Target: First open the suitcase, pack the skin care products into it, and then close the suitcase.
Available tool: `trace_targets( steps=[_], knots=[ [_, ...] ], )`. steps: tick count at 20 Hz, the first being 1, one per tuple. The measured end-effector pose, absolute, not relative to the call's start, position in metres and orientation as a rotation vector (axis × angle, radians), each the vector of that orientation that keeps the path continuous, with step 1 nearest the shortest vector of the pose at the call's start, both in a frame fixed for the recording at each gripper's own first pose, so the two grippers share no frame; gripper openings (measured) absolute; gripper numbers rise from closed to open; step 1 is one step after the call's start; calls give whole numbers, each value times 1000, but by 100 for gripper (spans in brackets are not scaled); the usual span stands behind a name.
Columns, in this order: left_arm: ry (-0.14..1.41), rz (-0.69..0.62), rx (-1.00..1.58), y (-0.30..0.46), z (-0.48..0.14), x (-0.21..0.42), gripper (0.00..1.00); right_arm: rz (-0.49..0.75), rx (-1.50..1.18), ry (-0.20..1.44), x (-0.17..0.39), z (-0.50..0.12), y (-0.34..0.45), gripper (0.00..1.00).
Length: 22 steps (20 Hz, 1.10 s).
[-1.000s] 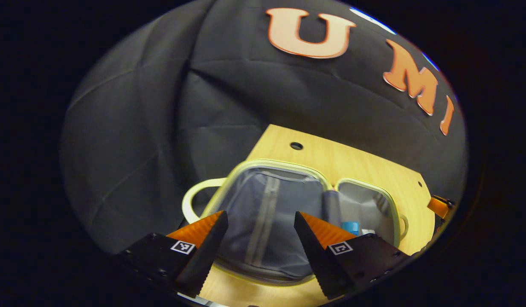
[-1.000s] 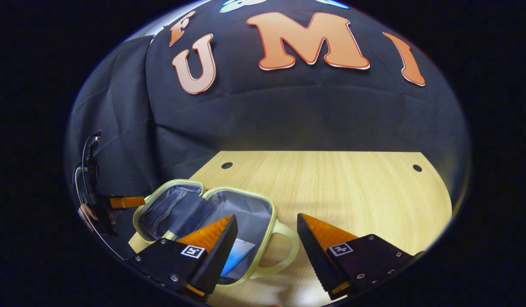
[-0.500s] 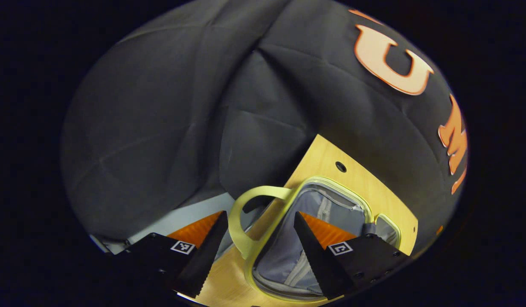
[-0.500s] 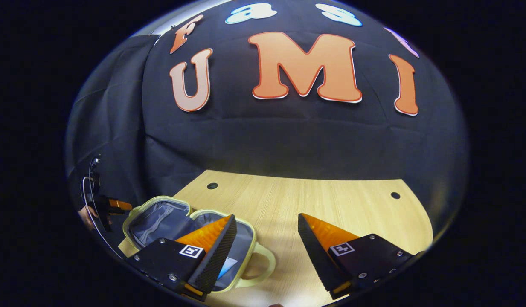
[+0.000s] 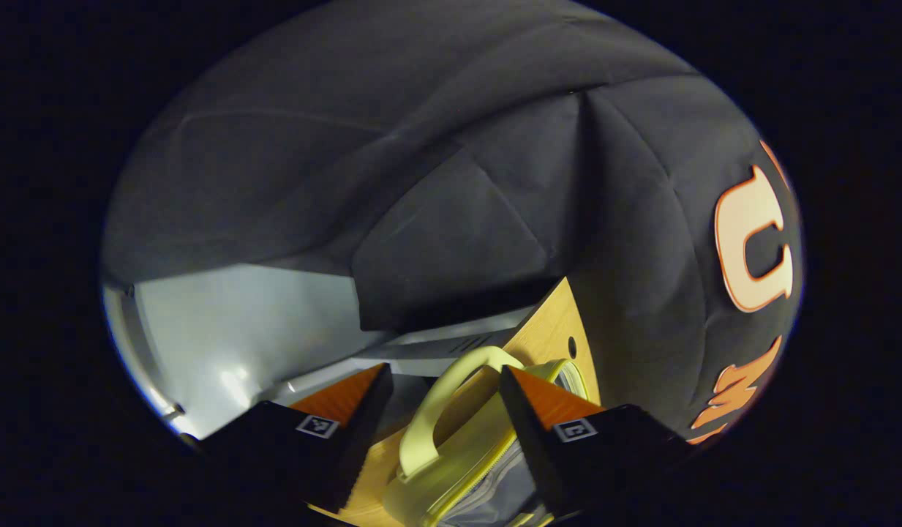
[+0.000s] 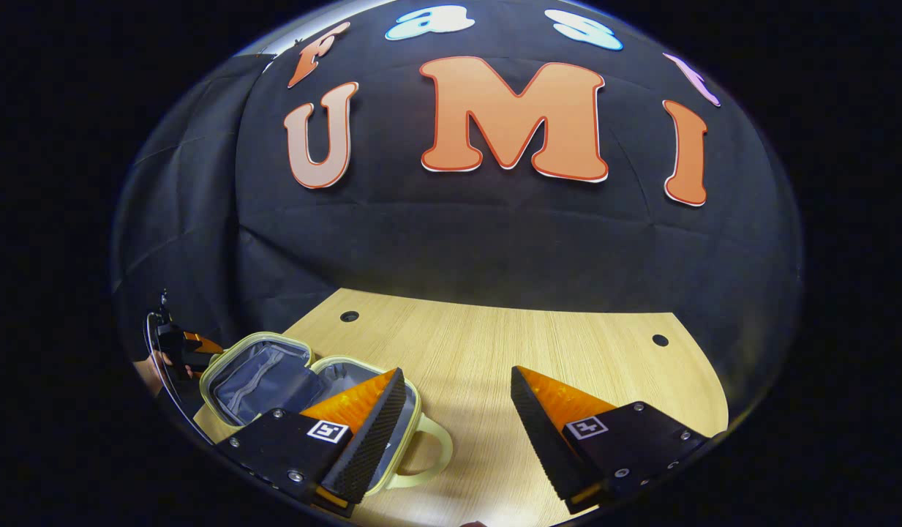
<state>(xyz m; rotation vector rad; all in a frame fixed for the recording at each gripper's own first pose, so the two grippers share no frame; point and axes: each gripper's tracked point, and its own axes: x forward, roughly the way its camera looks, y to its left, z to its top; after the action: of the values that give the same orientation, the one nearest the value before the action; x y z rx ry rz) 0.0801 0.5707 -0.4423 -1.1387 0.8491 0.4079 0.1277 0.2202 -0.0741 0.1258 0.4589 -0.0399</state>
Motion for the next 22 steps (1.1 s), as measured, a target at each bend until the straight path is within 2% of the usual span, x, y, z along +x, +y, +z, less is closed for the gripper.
trace_targets(
  steps=[1, 3, 5, 6, 8, 12, 13, 22],
  knots=[
    [869, 405, -1145, 570, -446, 80, 75, -39, 124, 462, 128, -75, 220, 92],
    [921, 415, -1144, 569, -456, 75, 46, -35, 121, 463, 127, -75, 219, 93],
    [924, 398, -1138, 569, -447, 72, 30, -32, 112, 458, 127, -74, 218, 93],
    [924, 392, -1106, 567, -450, 76, 30, -30, 108, 455, 126, -75, 219, 93],
    [920, 368, -1040, 564, -439, 76, 17, -28, 102, 451, 125, -75, 217, 93],
    [810, 302, -917, 570, -386, 92, 16, -19, 103, 440, 121, -73, 212, 93],
    [798, 275, -905, 563, -366, 93, 5, -14, 104, 436, 122, -72, 212, 93],
    [575, 70, -784, 509, -221, 115, 4, 49, 126, 414, 118, -74, 211, 93]
  ],
)
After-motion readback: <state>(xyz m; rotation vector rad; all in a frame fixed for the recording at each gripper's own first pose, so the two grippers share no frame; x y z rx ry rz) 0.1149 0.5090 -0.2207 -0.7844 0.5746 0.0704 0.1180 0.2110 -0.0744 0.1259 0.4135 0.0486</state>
